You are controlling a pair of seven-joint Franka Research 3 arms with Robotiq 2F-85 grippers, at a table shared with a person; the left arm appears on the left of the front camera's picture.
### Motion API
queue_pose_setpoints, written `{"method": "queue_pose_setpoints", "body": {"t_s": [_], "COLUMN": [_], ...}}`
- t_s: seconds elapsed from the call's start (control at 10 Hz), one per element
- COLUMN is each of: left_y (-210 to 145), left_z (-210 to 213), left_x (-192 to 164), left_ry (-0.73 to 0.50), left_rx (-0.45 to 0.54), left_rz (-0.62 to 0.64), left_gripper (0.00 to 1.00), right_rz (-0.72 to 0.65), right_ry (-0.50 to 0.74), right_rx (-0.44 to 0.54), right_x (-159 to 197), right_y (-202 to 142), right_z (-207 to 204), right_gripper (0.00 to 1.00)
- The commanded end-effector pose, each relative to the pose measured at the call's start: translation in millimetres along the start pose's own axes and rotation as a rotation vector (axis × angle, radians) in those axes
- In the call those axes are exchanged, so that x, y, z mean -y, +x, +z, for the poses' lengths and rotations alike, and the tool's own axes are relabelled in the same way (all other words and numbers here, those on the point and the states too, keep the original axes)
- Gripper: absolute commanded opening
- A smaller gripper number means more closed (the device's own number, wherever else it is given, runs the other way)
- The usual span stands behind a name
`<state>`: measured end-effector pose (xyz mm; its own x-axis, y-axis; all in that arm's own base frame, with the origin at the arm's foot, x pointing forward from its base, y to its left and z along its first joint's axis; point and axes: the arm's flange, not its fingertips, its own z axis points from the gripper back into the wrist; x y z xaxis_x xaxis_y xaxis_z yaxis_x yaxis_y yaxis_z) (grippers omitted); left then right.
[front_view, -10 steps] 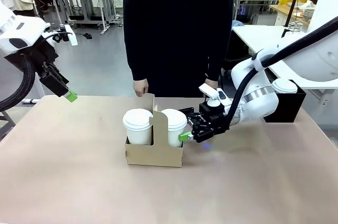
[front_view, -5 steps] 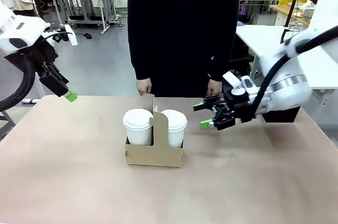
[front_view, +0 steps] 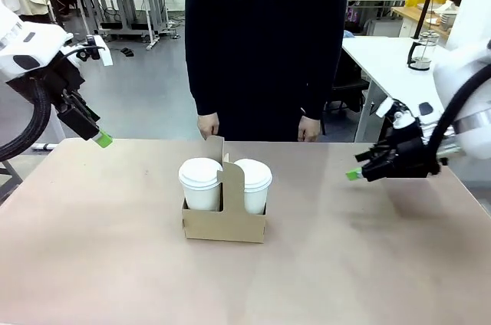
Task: Pour a drink into a cup and package it in a carrier.
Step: Insert the held 600 ml Paper Cup into the Cup Carrier.
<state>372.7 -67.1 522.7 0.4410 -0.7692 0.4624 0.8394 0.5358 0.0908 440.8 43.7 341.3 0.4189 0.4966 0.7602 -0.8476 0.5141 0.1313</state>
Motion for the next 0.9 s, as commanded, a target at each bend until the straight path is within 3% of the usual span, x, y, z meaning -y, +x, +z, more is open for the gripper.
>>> {"method": "queue_pose_setpoints", "body": {"t_s": [0.0,0.3,0.8], "left_y": [1,1,1], "left_z": [2,2,2], "left_x": [0,0,0], "left_ry": [-0.006,-0.006,-0.006], "left_rx": [-0.003,-0.003,-0.003], "left_rz": [0.010,0.010,0.010], "left_gripper": [1.00,1.00,1.00], "right_rz": [-0.127,-0.171,-0.159], "right_ry": [0.003,-0.018,-0.034], "right_rx": [-0.092,-0.086,-0.080], "right_x": [-7,-2,1], "right_y": [-9,-33,-40], "right_z": [18,34,28], "right_gripper": [1.00,1.00,1.00]}}
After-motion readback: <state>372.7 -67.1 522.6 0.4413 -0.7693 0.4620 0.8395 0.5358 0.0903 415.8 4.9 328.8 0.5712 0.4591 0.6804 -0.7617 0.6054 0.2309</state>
